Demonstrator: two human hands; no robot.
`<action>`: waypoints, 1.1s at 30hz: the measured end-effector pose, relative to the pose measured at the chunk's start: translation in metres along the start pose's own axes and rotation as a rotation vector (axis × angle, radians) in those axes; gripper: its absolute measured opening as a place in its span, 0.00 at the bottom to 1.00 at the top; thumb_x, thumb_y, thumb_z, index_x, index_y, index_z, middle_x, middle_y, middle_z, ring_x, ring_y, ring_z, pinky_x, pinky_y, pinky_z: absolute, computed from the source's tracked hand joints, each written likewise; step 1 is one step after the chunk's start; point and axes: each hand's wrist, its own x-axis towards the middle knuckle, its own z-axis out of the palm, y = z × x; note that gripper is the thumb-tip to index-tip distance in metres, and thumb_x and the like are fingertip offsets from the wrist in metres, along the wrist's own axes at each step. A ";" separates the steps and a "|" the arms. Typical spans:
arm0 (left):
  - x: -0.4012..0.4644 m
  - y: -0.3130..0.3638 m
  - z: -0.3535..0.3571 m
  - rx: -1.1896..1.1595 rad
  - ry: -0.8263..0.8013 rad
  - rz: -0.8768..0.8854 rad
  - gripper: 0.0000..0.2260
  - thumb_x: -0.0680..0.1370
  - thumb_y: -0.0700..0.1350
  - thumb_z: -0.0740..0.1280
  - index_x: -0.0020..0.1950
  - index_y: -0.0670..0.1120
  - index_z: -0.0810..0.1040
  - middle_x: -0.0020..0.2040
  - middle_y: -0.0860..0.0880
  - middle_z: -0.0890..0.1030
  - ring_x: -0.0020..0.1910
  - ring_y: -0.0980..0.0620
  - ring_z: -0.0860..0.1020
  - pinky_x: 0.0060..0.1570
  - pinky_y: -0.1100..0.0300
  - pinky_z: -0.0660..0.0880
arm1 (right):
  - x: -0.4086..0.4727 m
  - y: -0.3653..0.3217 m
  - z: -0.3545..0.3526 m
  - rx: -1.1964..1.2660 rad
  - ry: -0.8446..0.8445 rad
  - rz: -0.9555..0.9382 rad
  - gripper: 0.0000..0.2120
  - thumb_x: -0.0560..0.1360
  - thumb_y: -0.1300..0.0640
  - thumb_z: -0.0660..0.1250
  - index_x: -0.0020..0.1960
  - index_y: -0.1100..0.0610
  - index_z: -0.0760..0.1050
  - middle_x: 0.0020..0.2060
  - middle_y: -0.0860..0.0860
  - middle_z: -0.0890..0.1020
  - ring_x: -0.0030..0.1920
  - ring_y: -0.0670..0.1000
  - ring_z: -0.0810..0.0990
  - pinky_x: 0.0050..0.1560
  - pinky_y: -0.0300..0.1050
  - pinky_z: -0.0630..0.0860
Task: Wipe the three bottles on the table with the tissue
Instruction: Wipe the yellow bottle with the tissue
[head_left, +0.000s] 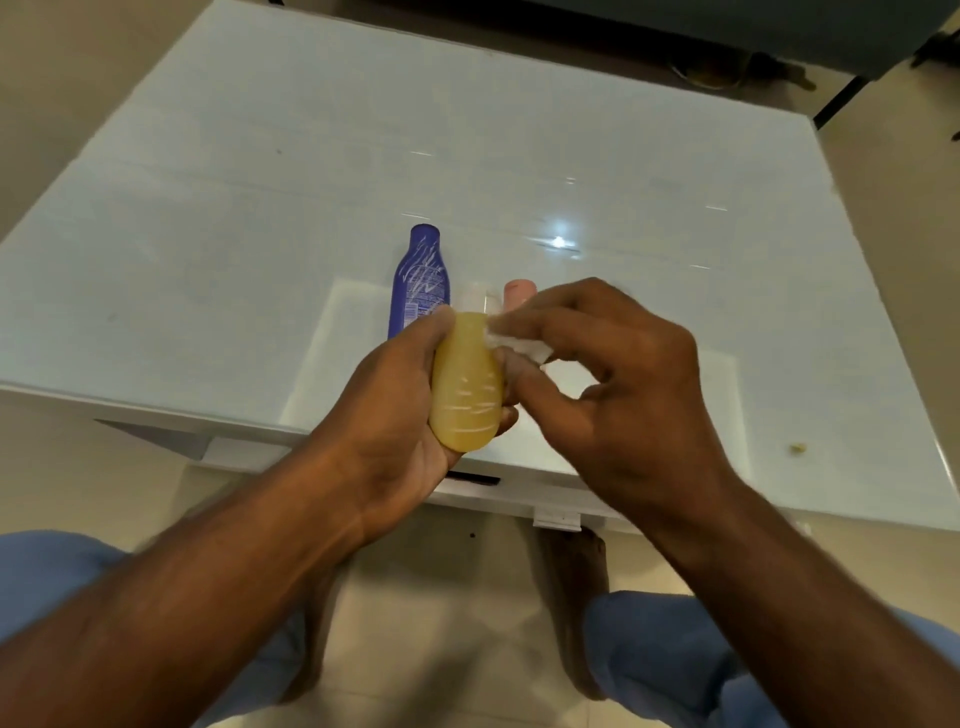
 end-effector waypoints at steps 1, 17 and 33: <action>-0.001 0.000 -0.001 -0.001 -0.006 -0.002 0.19 0.84 0.53 0.57 0.69 0.44 0.74 0.60 0.39 0.83 0.53 0.45 0.83 0.50 0.51 0.81 | -0.005 -0.005 0.004 0.002 -0.045 -0.027 0.08 0.76 0.63 0.76 0.55 0.61 0.87 0.50 0.54 0.85 0.52 0.47 0.82 0.58 0.40 0.79; 0.001 0.000 0.007 0.003 -0.003 0.003 0.18 0.84 0.51 0.58 0.67 0.43 0.77 0.51 0.43 0.85 0.45 0.49 0.84 0.40 0.57 0.83 | 0.000 -0.007 0.009 -0.046 0.058 -0.010 0.08 0.77 0.62 0.75 0.56 0.59 0.87 0.50 0.55 0.83 0.52 0.51 0.83 0.53 0.45 0.80; 0.000 0.010 -0.002 -0.051 -0.067 -0.016 0.19 0.84 0.54 0.56 0.72 0.46 0.71 0.55 0.43 0.83 0.47 0.48 0.84 0.48 0.53 0.81 | -0.009 -0.014 0.009 -0.023 -0.133 -0.158 0.08 0.77 0.62 0.76 0.55 0.60 0.87 0.51 0.55 0.85 0.52 0.53 0.83 0.55 0.45 0.80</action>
